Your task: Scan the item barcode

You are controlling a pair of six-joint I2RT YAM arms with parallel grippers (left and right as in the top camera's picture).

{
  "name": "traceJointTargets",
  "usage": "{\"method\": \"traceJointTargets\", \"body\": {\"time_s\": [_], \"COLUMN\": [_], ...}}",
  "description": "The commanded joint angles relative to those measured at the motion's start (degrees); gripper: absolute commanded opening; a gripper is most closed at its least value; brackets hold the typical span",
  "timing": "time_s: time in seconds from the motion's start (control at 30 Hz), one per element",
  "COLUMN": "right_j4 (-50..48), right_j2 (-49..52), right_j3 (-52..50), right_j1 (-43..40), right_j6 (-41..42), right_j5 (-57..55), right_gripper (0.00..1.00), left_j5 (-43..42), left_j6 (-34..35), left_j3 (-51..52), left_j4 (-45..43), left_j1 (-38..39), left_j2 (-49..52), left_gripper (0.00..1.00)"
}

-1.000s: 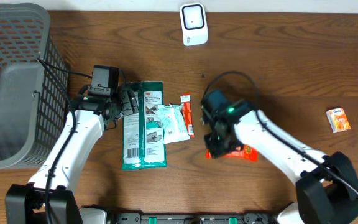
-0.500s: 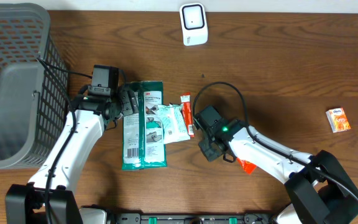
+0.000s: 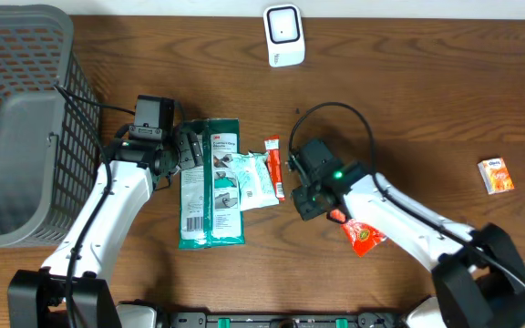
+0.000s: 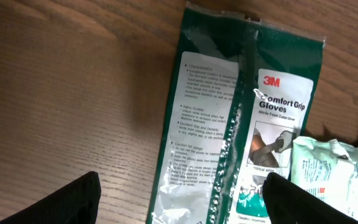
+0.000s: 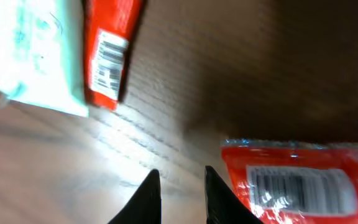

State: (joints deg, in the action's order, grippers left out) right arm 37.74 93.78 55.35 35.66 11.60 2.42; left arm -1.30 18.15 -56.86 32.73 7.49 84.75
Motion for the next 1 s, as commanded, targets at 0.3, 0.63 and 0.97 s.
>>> {"method": "traceJointTargets", "body": {"time_s": [0.3,0.63,0.97], "right_j4": [19.21,21.84,10.14], "right_j2": [-5.55,-5.53,-5.53], "right_j3": [3.48,-4.52,-11.47], "right_j1": [-18.67,-19.06,-18.99], "right_j6": [-6.62,-5.60,3.61], "right_j5": [15.96,12.00,12.46], "right_gripper": [0.33,0.33,0.34], "left_j5": [-3.67,-3.65,-3.65], "left_j6": [0.09,0.09,0.09], "left_j3": [0.50,0.50,0.50], "left_j4": [-0.02,-0.04,-0.04], "left_j1": [-0.13,-0.13,-0.13], "left_j2": [0.35,0.35,0.35], "left_gripper": [0.83,0.82,0.82]}}
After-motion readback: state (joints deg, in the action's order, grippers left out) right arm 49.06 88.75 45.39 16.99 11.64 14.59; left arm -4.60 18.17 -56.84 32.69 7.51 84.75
